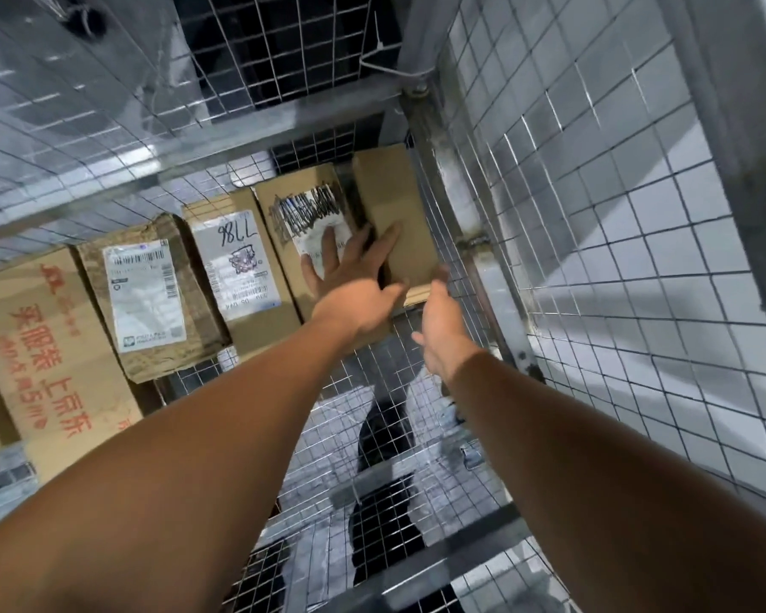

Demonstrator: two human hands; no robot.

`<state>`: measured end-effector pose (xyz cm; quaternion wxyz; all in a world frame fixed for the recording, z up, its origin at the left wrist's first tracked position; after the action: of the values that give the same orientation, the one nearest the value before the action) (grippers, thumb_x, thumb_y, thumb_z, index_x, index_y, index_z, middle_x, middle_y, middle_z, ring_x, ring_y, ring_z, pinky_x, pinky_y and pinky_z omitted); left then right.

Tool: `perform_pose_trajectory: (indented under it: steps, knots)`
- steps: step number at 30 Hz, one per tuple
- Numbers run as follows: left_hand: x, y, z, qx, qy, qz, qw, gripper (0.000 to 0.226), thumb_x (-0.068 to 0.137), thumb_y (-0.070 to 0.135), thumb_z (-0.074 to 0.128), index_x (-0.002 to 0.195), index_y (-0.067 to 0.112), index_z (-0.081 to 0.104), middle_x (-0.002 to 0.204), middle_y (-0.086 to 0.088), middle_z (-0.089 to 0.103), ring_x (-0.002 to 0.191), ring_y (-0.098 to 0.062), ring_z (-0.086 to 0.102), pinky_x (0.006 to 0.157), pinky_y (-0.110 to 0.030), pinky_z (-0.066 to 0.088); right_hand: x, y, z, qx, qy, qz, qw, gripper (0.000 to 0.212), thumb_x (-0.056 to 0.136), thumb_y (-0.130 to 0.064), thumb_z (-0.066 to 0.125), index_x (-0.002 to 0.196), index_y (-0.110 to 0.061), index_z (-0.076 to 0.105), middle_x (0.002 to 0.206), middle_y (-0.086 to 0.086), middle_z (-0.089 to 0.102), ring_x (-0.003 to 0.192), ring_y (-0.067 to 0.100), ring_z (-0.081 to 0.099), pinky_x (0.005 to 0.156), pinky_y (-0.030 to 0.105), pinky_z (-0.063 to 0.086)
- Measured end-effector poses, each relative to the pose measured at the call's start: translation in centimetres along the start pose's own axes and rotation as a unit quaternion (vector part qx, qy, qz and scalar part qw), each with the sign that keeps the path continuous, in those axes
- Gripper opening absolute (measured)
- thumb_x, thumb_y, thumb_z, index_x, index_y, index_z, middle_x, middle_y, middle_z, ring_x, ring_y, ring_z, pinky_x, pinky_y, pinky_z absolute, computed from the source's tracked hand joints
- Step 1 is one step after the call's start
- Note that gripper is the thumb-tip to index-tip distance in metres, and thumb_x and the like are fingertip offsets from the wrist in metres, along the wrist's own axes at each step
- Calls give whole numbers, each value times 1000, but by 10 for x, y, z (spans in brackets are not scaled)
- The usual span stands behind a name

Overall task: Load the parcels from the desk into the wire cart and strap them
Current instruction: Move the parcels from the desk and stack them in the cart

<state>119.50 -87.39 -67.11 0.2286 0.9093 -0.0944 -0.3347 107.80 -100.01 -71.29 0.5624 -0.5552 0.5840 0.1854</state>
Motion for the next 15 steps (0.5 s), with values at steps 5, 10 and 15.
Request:
perform_pose_trajectory:
  steps: [5, 10, 15]
  knots:
    - [-18, -2, -23, -41, 26, -14, 999, 61, 105, 42, 49, 158, 52, 20, 171, 13, 13, 160, -24, -3, 125, -58, -12, -21, 7, -8, 88, -49, 23, 995, 69, 104, -67, 30, 154, -21, 43, 153, 7, 49, 120, 18, 52, 116, 50, 39]
    - [-122, -14, -78, -204, 35, -71, 976, 51, 107, 35, 50, 157, 34, 38, 155, -9, 45, 144, -31, 40, 125, -54, 23, -131, -3, -22, 33, -86, -8, 996, 96, 86, -90, 29, 164, -34, 24, 169, 4, 29, 150, 26, 36, 111, 44, 37]
    - [-263, 14, -160, -220, 5, -16, 975, 63, 104, 44, 57, 161, 36, 31, 169, -5, 28, 156, -27, 22, 128, -49, 17, -300, -32, -57, -6, -62, -49, 997, 93, 91, -85, 28, 163, -25, 29, 162, 8, 42, 148, 23, 41, 124, 51, 29]
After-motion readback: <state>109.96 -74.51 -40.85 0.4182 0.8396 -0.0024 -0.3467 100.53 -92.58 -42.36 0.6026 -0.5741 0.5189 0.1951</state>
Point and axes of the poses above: each hand's wrist, its own x-axis towards the middle knuckle, its own z-axis out of the palm, y = z × x, the point moved 10 cm from there along x, towards the middle knuckle
